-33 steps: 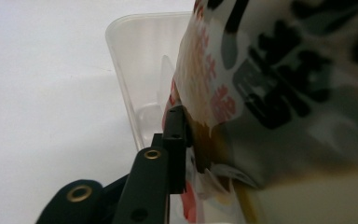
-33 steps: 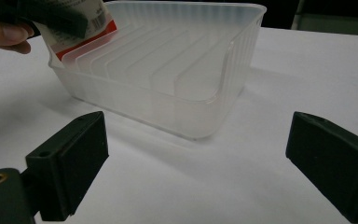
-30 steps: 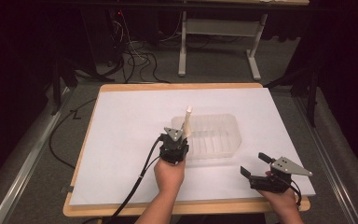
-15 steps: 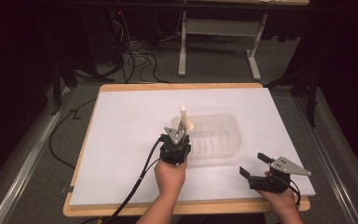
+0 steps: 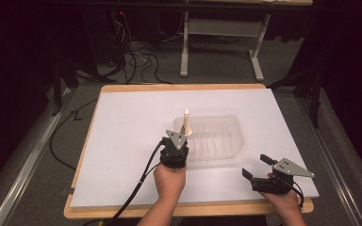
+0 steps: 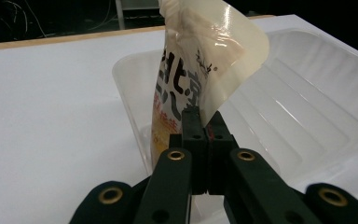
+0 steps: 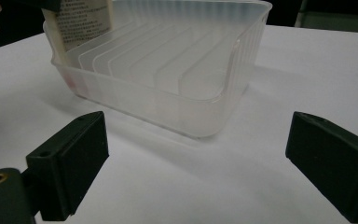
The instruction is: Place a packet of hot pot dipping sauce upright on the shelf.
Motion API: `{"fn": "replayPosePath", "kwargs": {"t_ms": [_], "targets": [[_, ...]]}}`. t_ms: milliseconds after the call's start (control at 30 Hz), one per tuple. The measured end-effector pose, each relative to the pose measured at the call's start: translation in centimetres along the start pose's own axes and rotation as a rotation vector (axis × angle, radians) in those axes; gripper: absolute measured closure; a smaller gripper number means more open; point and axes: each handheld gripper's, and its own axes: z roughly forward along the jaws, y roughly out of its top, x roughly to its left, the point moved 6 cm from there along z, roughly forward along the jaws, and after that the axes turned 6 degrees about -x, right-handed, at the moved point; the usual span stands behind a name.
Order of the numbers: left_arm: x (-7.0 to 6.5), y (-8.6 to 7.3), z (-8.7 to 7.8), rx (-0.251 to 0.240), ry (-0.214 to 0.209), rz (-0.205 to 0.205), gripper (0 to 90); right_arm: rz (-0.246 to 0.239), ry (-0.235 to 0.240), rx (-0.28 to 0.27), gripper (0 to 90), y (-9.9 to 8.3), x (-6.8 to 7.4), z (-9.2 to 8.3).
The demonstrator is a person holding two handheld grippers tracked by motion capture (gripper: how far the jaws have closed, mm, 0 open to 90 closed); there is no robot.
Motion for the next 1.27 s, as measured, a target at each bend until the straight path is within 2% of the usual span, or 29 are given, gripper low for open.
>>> {"fn": "replayPosePath", "kwargs": {"t_ms": [100,167,267,333,433,533,633,700,800,833,900,967,1033,1067,1133,1267], "targets": [[-0.1,-0.7,-0.6,0.0,-0.01,-0.01,89.0,0.0,0.001,0.001,6.0,0.0,0.1,0.0],[-0.2,-1.0,-1.0,0.0,-0.026,-0.008,85.2,0.001,0.001,0.005,6.0,0.0,0.1,0.1],[-0.3,-1.1,-1.5,-0.004,-0.062,-0.002,70.5,-0.002,0.003,0.004,6.0,-0.1,0.2,0.1],[-0.4,-1.1,-2.1,-0.004,-0.096,0.021,58.3,-0.003,0.003,0.004,6.0,-0.1,0.2,0.1],[-0.3,-1.3,-3.1,-0.018,-0.118,0.068,47.2,0.004,0.001,0.005,6.0,-0.1,0.1,0.1],[0.4,-1.8,-4.4,-0.025,-0.166,0.088,43.2,0.005,0.0,0.004,6.0,-0.1,0.0,0.1],[1.9,-2.5,-5.7,-0.015,-0.208,0.092,39.5,0.008,-0.004,0.005,6.0,-0.2,0.0,0.1],[3.7,-3.1,-6.5,0.001,-0.226,0.091,38.2,0.013,-0.007,0.007,6.0,-0.2,0.0,0.0],[6.5,-3.8,-7.2,0.03,-0.217,0.105,35.5,0.012,-0.01,0.005,6.0,-0.2,-0.2,0.0],[8.0,-4.3,-7.4,0.047,-0.211,0.112,35.4,0.013,-0.012,0.005,6.0,-0.3,-0.2,0.0],[10.1,-5.2,-7.8,0.066,-0.192,0.102,35.4,0.025,-0.017,0.009,6.0,-0.3,-0.3,0.0],[11.7,-6.1,-8.2,0.053,-0.17,0.076,35.2,0.023,-0.024,0.012,6.0,-0.4,-0.5,0.1],[12.8,-7.0,-8.3,0.058,-0.153,0.052,35.3,0.029,-0.026,0.014,6.0,-0.5,-0.6,0.1],[13.0,-7.2,-8.3,0.066,-0.148,0.052,35.4,0.03,-0.027,0.013,6.0,-0.5,-0.6,0.1],[13.5,-7.2,-8.4,0.07,-0.122,0.078,35.4,0.031,-0.031,0.012,6.0,-0.5,-0.6,0.1],[14.0,-7.5,-8.3,0.075,-0.108,0.054,35.4,0.024,-0.03,0.011,6.0,-0.4,-0.5,0.1]]}}
